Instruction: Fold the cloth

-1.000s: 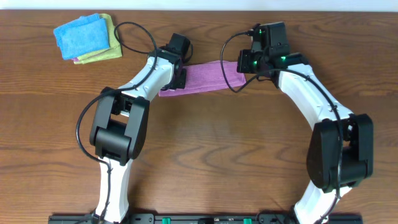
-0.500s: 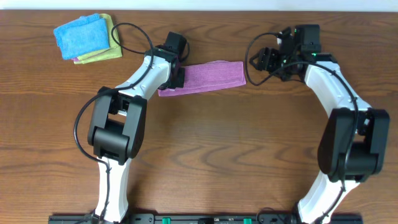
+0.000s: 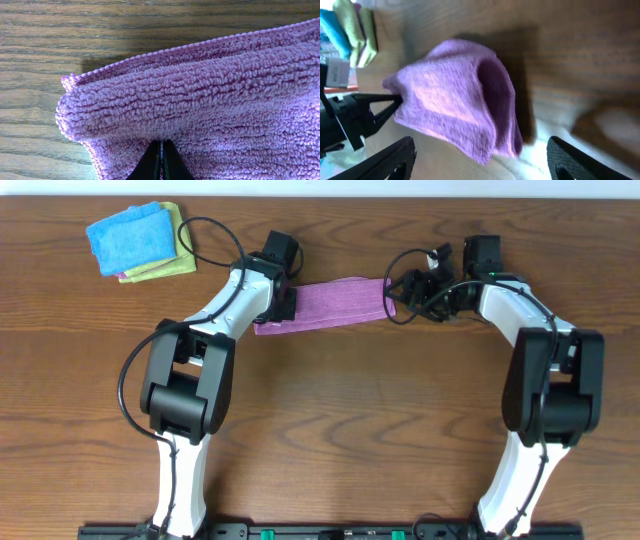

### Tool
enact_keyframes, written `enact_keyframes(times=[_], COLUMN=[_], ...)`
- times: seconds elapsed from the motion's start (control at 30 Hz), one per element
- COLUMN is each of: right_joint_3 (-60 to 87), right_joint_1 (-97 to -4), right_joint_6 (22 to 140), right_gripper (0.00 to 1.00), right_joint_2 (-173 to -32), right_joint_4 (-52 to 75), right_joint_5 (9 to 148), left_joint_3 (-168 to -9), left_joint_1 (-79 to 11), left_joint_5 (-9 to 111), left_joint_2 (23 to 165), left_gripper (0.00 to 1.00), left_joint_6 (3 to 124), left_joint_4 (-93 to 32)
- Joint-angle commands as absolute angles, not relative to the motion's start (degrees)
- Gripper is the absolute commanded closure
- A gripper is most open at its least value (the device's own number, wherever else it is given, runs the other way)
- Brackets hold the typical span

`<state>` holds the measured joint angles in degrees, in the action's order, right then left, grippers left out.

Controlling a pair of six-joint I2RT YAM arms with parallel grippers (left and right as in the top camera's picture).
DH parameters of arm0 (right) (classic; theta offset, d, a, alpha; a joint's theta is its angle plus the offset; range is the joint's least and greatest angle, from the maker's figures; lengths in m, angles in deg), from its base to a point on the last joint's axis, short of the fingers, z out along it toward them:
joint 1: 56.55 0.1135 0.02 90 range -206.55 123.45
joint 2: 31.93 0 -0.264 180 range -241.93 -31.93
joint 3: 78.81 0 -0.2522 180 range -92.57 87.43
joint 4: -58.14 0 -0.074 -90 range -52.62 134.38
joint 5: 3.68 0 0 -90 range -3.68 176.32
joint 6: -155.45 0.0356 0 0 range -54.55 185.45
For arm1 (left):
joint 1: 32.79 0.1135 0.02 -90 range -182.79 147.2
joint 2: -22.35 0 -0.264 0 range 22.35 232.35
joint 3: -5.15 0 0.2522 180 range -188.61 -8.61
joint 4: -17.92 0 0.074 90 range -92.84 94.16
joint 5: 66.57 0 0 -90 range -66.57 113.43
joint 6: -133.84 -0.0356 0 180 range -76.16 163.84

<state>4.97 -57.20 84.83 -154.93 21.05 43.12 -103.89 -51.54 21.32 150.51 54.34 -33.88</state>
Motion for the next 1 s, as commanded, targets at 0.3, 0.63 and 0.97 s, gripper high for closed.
enact_keyframes(times=[0.3, 0.63, 0.97], right_joint_3=[4.2, 4.2, 4.2], right_joint_1=[-57.0, -54.0, -52.8], right_joint_6=[90.4, 91.4, 90.9], right_gripper=[0.16, 0.18, 0.44], right_joint_2=[-162.8, -166.6, -166.6], right_joint_4=[26.2, 27.9, 28.1], right_joint_5=[41.2, 39.8, 45.9], left_joint_3=[-103.9, -103.9, -103.9], left_joint_1=[-51.1, -51.1, -51.2], left_joint_5=[23.5, 23.6, 23.6], left_joint_2=[153.9, 153.9, 153.9], left_gripper=[0.94, 0.94, 0.95], left_joint_6=[54.8, 54.5, 54.5], left_joint_4=[-34.4, -34.6, -34.9])
